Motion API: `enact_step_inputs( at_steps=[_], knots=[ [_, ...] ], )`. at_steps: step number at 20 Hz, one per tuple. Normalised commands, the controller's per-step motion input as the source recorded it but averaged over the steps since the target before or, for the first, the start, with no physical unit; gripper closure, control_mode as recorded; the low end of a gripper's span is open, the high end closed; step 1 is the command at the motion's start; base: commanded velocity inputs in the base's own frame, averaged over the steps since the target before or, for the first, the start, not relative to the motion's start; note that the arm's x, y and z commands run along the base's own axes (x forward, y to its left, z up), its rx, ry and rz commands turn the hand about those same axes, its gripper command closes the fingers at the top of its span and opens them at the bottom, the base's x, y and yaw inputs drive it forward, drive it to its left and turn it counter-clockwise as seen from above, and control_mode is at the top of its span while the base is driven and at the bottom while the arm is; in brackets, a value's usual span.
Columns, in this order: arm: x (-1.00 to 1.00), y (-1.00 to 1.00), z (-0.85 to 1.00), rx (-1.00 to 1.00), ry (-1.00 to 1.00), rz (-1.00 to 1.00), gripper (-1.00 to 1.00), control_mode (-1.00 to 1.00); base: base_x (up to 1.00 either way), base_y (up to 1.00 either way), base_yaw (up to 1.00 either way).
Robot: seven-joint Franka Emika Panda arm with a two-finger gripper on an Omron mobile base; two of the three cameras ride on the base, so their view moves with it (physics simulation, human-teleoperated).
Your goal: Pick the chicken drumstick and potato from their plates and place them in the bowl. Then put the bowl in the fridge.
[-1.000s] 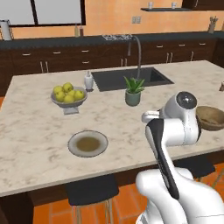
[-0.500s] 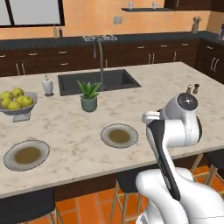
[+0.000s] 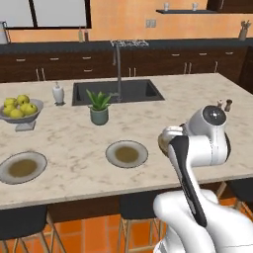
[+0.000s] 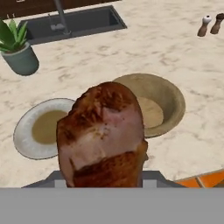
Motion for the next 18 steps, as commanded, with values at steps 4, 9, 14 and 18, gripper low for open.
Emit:
enact_step_inputs(
  at_steps=[4, 9, 14, 18],
  knots=[
    [0.00, 0.00, 0.00, 0.00, 0.00, 0.00, 1.00, 1.00, -0.16, -0.88, -0.01],
    [0.00, 0.00, 0.00, 0.00, 0.00, 0.00, 1.00, 1.00, 0.96, -0.05, -0.01],
    [1.00, 0.61, -0.34, -0.03, 0.35, 0.00, 1.00, -1.00, 0.00, 0.00, 0.00],
    [1.00, 0.18, -0.69, -0.03, 0.42, 0.00, 1.00, -1.00, 0.00, 0.00, 0.00]
  ],
)
